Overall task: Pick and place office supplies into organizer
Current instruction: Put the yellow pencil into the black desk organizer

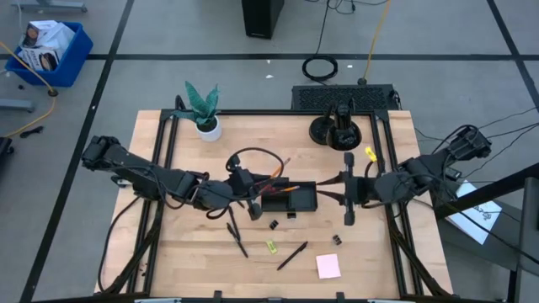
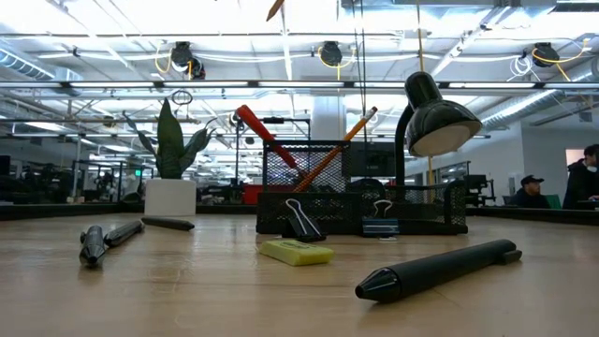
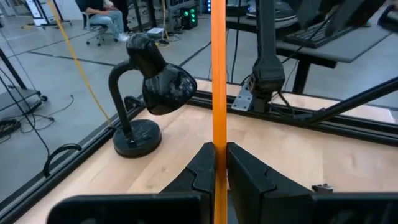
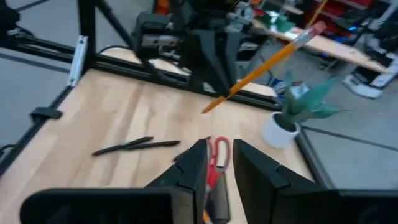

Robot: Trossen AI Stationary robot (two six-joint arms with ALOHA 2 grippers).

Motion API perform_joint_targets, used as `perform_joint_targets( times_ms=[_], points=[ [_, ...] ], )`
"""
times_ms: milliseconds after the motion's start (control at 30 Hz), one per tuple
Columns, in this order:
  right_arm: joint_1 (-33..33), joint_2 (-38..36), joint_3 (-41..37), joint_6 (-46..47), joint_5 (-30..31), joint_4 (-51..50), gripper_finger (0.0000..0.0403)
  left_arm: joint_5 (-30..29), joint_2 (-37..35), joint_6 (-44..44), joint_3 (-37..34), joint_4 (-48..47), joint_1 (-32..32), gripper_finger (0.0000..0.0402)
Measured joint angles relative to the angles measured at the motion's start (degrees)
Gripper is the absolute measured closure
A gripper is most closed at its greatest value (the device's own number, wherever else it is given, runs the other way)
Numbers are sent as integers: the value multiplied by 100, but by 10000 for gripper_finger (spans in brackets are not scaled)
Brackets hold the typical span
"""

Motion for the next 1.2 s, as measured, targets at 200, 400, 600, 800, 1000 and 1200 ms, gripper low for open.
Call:
perform_joint_targets(
  times_ms=[200, 400, 600, 800, 1000, 1200],
  points=[
    [-284, 136, 0, -192, -661, 437, 332, 62, 0, -67, 0, 15, 0, 369],
    [-569, 168, 0, -570, -722, 792, 332, 240, 0, -159, 0, 22, 0, 369],
    [-854, 168, 0, -567, -1021, 892, 332, 247, 0, -28, 0, 218, 0, 369],
    [-1081, 168, 0, -448, -1474, 879, 332, 249, 0, 193, 0, 357, 0, 369],
    [-1232, 168, 0, -445, -1540, 877, 332, 249, 0, 197, 0, 354, 0, 369],
    [-1362, 207, 0, -462, -1825, 1206, 332, 249, 0, 316, 0, 379, 0, 369]
  ],
)
